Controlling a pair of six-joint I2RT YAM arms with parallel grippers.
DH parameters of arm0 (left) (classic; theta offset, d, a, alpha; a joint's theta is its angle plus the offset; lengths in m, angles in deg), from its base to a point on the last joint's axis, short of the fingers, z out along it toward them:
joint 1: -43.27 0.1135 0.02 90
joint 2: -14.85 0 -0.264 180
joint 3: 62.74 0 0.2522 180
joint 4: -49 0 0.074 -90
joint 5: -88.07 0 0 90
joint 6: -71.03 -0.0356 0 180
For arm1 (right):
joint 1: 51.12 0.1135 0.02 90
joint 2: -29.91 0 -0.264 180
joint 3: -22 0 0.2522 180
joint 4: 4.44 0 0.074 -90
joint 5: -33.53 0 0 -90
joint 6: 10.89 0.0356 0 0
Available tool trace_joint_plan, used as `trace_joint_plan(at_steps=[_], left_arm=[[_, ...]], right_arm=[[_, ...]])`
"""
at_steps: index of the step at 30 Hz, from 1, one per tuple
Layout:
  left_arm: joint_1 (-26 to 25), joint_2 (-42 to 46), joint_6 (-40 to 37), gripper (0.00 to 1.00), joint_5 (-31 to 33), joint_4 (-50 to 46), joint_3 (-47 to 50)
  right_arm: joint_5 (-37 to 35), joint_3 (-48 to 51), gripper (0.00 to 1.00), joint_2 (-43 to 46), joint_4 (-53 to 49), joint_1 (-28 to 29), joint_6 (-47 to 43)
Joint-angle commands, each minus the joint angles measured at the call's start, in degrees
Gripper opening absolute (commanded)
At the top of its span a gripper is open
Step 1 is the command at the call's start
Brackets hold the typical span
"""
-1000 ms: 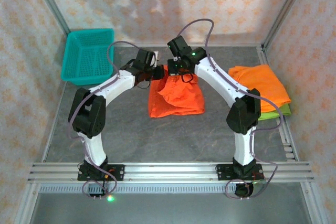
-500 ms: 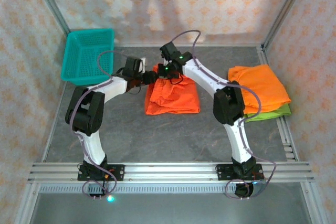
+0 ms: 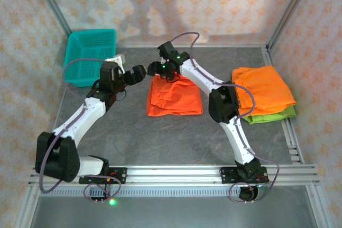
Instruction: Fold and stack the shorts
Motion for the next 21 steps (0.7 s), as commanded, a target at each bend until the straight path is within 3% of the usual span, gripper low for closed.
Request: trace_joint_plan(at_steps=[1, 10, 16, 21], left_arm=[[-4.25, 0.41, 3.32, 0.96, -0.96, 0.74, 1.84], [-10.33, -10.47, 9.44, 0.97, -0.77, 9.19, 2.36], [-11.49, -20.19, 12.51, 0.97, 0.75, 15.49, 3.16], [-11.49, -23.43, 11.58, 0.97, 4.94, 15.46, 5.85]], right_arm=[[-3.41, 5.44, 0.83, 12.09, 0.79, -3.58, -0.77], [-10.15, 33.98, 1.0, 29.58, 8.2, -9.61, -4.0], [-11.95, 48.72, 1.0, 36.32, 12.65, -11.26, -5.95], [-11.08, 54.2, 1.0, 37.92, 14.86, -12.64, -7.21]])
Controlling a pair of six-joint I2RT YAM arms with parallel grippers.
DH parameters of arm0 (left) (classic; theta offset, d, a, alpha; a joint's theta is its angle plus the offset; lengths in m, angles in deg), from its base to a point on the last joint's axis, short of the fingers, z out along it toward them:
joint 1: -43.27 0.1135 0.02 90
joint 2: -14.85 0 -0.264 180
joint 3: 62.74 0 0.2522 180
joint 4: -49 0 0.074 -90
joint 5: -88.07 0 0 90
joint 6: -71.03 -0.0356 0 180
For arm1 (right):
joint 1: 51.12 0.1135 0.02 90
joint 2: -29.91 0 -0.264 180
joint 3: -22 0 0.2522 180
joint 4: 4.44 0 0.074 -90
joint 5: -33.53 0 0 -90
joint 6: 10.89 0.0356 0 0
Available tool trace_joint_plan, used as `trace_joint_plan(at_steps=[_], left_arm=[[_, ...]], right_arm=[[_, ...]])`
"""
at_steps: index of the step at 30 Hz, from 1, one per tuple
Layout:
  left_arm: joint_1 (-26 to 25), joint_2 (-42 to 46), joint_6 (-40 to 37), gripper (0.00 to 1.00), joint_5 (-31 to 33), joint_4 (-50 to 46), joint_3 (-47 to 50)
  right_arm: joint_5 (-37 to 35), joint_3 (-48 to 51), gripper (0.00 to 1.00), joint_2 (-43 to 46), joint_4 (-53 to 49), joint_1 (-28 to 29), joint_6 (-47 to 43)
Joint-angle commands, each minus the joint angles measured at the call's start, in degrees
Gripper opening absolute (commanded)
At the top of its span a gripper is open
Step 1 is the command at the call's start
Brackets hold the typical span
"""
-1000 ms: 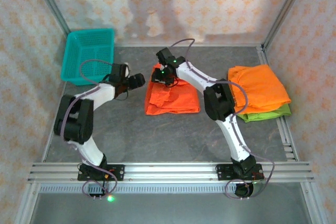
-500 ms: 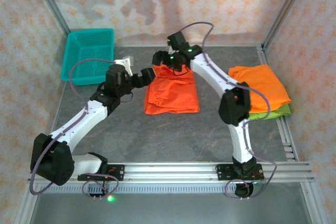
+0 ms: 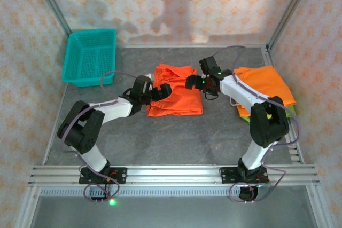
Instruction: Fold and stack the shorts
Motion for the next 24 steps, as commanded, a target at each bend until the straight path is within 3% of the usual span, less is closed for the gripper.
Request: trace_joint_plan(at_steps=[1, 18, 20, 24], left_arm=[[-0.21, -0.66, 0.29, 0.97, 4.69, 2.42, 2.34], [-0.09, -0.55, 1.08, 0.97, 7.77, 0.28, 6.3], [-0.14, -0.51, 1.17, 0.97, 7.78, 0.4, 6.4], [-0.1, 0.53, 1.17, 0.96, 7.45, 0.29, 6.13]], right_arm=[[-0.94, 0.91, 1.0, 3.12, 3.95, -1.06, -2.53], [8.56, -9.29, 0.9, -15.63, -0.8, -2.0, -6.19], [9.96, -10.8, 0.85, -17.48, -1.09, -1.99, -6.07], [13.05, -13.22, 0.63, -20.74, -2.07, -1.97, -5.1]])
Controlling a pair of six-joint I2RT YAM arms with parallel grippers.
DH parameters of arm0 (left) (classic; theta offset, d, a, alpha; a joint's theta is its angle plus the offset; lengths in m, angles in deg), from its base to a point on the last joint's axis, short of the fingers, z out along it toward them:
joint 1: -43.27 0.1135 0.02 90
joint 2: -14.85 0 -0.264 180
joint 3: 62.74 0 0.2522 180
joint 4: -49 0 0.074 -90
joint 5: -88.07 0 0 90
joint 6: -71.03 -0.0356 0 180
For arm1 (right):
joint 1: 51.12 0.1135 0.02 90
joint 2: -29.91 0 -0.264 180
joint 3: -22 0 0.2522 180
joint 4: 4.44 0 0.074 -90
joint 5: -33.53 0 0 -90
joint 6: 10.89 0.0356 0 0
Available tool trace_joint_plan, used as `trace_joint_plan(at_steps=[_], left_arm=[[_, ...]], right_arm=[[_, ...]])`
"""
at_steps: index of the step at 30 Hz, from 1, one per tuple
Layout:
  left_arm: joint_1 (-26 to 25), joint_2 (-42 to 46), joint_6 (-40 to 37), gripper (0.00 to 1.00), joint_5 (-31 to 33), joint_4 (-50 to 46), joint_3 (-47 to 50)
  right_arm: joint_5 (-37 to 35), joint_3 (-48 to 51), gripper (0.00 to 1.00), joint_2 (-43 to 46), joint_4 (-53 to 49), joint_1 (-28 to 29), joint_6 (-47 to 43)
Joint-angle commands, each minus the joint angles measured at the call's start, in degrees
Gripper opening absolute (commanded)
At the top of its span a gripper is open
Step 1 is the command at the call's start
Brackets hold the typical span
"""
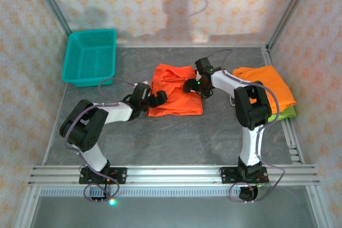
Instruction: Fold and stack the shorts
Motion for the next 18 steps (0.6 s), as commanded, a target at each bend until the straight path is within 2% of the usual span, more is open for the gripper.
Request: trace_joint_plan(at_steps=[1, 6, 12, 18], left_arm=[[-0.17, 2.65, 0.56, 0.96, 1.91, -1.34, 1.09], [-0.17, 13.92, -1.33, 0.97, 5.25, -6.56, 0.15], [0.96, 25.05, -4.01, 1.0, 5.9, -13.74, -1.45], [1.11, 30.19, -4.08, 1.0, 6.22, -14.66, 0.32]], right_arm=[[2.39, -2.51, 0.56, -2.13, -2.08, -0.28, 0.45], [-3.6, -3.11, 0.13, -1.27, -4.95, -0.23, -0.46], [-16.07, -5.89, 0.0, 2.52, -13.0, -0.07, -4.76], [-28.68, -11.36, 0.0, 7.14, -25.3, 0.21, -9.39]])
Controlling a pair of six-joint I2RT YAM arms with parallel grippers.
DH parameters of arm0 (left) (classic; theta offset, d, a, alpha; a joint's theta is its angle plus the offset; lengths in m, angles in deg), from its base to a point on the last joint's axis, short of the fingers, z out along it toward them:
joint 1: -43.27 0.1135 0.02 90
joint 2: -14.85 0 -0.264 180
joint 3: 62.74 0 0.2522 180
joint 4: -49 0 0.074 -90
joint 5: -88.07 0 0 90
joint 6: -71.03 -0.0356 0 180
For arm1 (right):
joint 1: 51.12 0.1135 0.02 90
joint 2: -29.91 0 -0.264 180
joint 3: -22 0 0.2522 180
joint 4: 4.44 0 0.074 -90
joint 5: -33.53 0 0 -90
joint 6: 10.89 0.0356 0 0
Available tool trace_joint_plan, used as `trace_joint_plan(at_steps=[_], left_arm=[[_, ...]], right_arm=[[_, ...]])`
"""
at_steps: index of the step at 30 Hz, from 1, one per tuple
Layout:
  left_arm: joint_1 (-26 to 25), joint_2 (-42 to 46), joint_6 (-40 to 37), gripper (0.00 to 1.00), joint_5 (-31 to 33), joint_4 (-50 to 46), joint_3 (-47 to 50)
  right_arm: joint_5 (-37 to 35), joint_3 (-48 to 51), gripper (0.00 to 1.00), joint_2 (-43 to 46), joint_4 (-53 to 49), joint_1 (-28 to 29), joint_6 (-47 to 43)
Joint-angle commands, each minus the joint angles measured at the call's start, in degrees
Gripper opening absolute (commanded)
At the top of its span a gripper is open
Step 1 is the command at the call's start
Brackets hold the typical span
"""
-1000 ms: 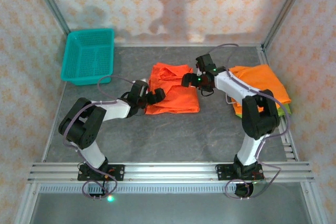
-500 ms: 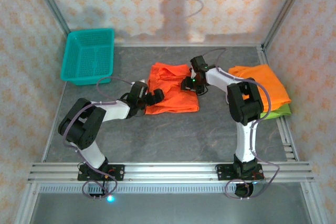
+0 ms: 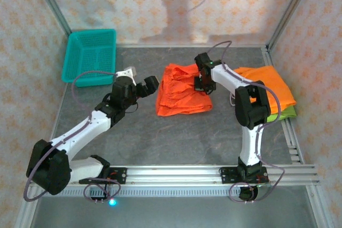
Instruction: Fold and stack the shorts
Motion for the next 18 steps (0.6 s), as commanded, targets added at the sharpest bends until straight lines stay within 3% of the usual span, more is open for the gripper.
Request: trace_joint_plan(at_steps=[1, 7, 18], left_arm=[[0.3, 1.55, -1.26, 1.0, 1.9, -3.44, 1.3], [0.3, 2.33, -0.79, 1.0, 1.33, -2.75, 2.28], [0.33, 2.66, 0.06, 1.0, 0.65, -0.35, 3.96]], right_arm=[[-12.96, -4.69, 0.0, 5.84, -10.87, 0.25, -4.0], [-22.87, -10.68, 0.0, 9.54, -20.87, 0.12, -6.93], [-29.25, -30.76, 0.0, 9.57, -40.45, -0.74, -7.34]])
